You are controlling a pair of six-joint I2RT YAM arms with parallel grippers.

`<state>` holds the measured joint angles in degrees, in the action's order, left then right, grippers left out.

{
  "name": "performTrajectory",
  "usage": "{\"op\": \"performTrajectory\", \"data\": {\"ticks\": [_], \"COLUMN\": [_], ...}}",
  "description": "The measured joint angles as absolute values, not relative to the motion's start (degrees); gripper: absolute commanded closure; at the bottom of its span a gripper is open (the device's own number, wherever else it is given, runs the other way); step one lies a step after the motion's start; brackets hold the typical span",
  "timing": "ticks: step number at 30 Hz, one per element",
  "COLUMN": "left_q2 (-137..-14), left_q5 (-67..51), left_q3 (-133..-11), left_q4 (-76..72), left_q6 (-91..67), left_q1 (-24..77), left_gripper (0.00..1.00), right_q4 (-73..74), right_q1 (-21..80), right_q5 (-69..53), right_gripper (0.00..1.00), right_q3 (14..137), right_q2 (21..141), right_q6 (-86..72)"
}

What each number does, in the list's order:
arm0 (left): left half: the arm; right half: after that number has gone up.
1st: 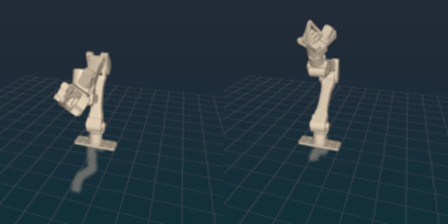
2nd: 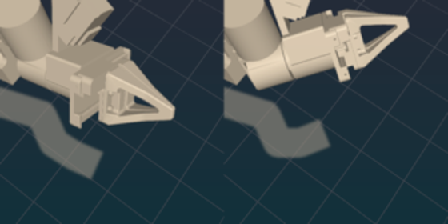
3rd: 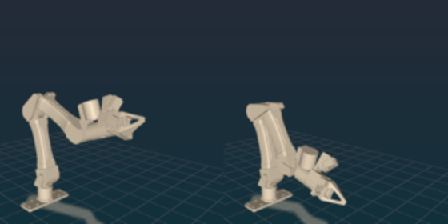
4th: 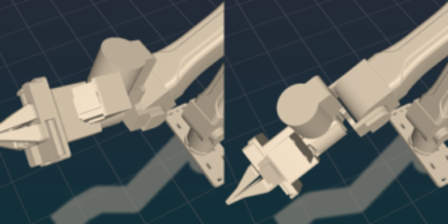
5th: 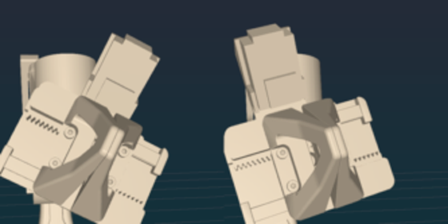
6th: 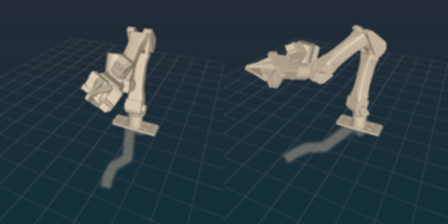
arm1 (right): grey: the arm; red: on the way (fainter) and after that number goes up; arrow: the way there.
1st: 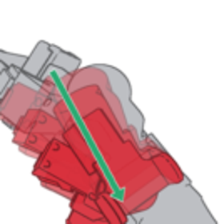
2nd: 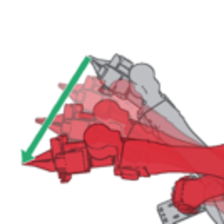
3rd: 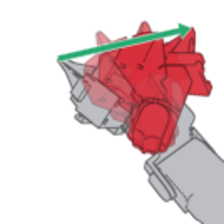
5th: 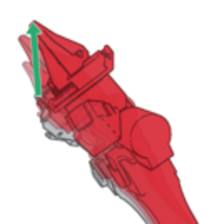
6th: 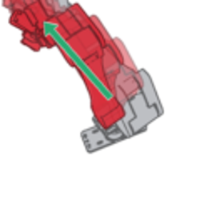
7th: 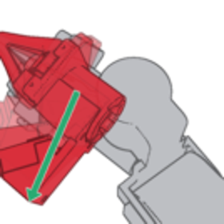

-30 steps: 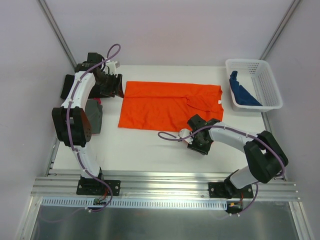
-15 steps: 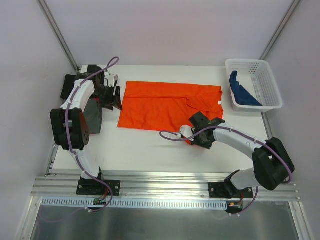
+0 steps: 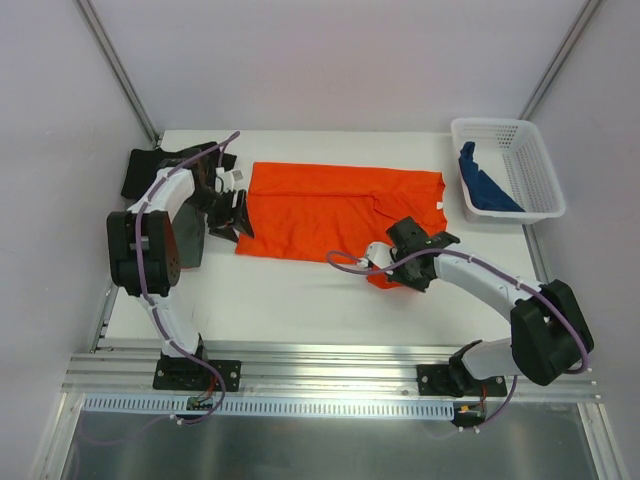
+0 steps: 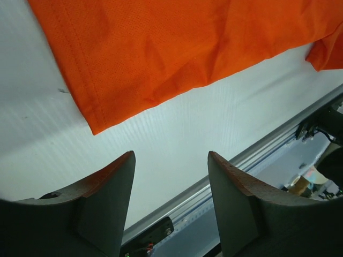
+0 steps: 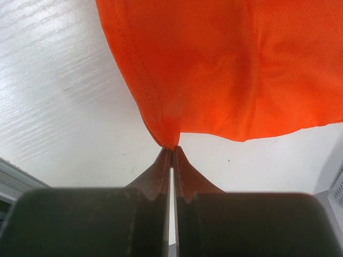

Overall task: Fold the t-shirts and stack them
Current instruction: Grap the side of the flattened tshirt closest away from the robot with both arms

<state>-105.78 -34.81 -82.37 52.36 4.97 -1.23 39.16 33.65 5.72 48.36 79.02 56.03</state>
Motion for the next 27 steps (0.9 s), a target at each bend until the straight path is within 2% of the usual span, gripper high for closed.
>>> {"op": "performTrajectory", "data": {"ticks": [6,27], "left_q2": [-111.92,-121.03], "left_q5": [-36.18,-37.32], "left_q3": [-82.37,-85.10], "left_q4": [52.84,53.41], "left_q6": [4.56,3.68], "left_q1": [-2.74,-5.74], "left_gripper": [0.47,0.47], "right_q4": [38.98,37.95], "right_q1": [32.64,31.40], "right_q5": [5.78,5.87], "right_gripper": [0.99,0.99], "right_q3": [48.47,53.12], "right_q2": [79.02,82.50], "right_q6": [56.03,56.27]}}
